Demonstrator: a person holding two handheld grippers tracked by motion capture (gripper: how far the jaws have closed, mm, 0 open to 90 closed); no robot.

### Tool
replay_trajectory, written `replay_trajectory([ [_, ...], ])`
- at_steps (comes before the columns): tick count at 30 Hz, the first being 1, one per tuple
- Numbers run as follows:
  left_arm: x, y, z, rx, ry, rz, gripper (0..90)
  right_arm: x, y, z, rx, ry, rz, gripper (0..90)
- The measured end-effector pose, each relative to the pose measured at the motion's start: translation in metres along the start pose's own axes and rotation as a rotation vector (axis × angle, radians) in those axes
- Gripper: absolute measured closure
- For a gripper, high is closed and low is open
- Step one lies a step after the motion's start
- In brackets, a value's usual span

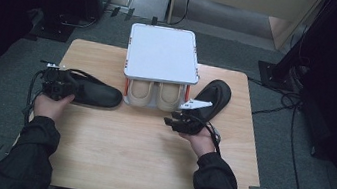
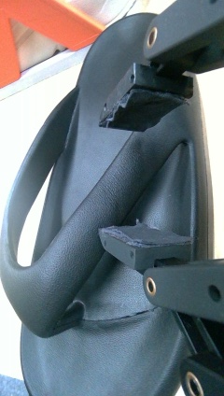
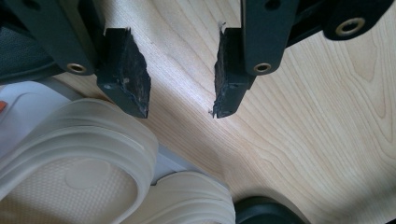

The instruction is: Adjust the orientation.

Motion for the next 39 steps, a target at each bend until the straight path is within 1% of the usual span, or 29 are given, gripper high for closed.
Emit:
replay_trajectory([
  [2,-0.002,-0.001,-0.003,-0.004,0.003,0.001,41.9,0.000,0.000,0.000,0.001,-0.003,0.001,56.4],
  [4,-0.005,-0.003,-0.006,-0.011,0.016,-0.002,42.7,0.000,-0.001,-0.001,0.000,-0.002,0.004,56.4],
  [7,-0.010,-0.007,-0.013,-0.004,0.021,0.008,43.0,0.000,-0.001,0.000,0.001,-0.005,0.006,56.5],
  [11,-0.017,-0.004,-0.018,-0.014,0.034,-0.009,40.4,0.001,0.000,0.000,0.003,-0.011,0.005,56.4],
  [14,-0.020,0.000,-0.022,-0.026,0.026,-0.020,37.9,0.002,-0.001,-0.001,0.004,-0.018,0.008,56.4],
  [16,-0.022,0.002,-0.025,-0.041,0.029,-0.034,39.9,0.003,-0.001,-0.001,0.007,-0.024,0.004,56.4],
  [18,-0.022,0.002,-0.028,-0.053,0.031,-0.045,45.2,0.003,-0.001,0.000,0.009,-0.026,0.002,56.4],
  [19,-0.023,0.001,-0.029,-0.046,0.032,-0.049,46.5,0.003,-0.001,0.000,0.010,-0.027,0.004,56.4],
  [20,-0.024,0.001,-0.030,-0.037,0.034,-0.042,47.2,0.003,-0.001,0.001,0.012,-0.026,0.006,56.4],
  [23,-0.025,0.000,-0.032,0.000,0.036,-0.031,54.3,0.005,-0.001,0.002,0.016,-0.017,0.000,56.4],
  [24,-0.025,0.000,-0.032,0.011,0.035,-0.045,57.9,0.005,-0.001,0.002,0.017,-0.019,0.000,56.4],
  [25,-0.026,0.002,-0.033,0.013,0.038,-0.049,59.7,0.005,-0.001,0.003,0.018,-0.017,0.002,56.4],
  [26,-0.027,0.003,-0.034,0.014,0.035,-0.066,60.4,0.005,-0.001,0.003,0.018,-0.015,0.001,56.4],
  [28,-0.029,0.003,-0.036,0.024,0.039,-0.069,61.8,0.006,-0.001,0.003,0.018,-0.014,0.002,56.4],
  [31,-0.032,0.005,-0.039,0.048,0.053,-0.088,65.5,0.006,-0.001,0.003,0.018,-0.015,0.005,56.4],
  [32,-0.033,0.006,-0.039,0.062,0.066,-0.082,67.1,0.006,-0.001,0.003,0.018,-0.015,0.005,56.4],
  [33,-0.034,0.006,-0.040,0.071,0.061,-0.081,69.0,0.006,-0.001,0.003,0.017,-0.014,0.003,56.4],
  [35,-0.037,0.007,-0.041,0.078,0.052,-0.100,70.7,0.006,-0.001,0.003,0.016,-0.014,0.003,56.4],
  [37,-0.039,0.008,-0.040,0.082,0.066,-0.088,73.1,0.006,-0.001,0.002,0.013,-0.011,-0.003,56.4],
  [39,-0.040,0.008,-0.039,0.075,0.065,-0.090,72.9,0.006,-0.001,0.002,0.011,-0.009,-0.003,56.4],
])
Point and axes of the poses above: each handheld gripper's, and its own axes: z roughly backward along the jaws, x roughly out of its underside, y roughly to its right, the point moved 3 cm from there along -z, roughly forward along the jaws, and after that the axes turned 15 degrees about -x, right-handed, at the moved point
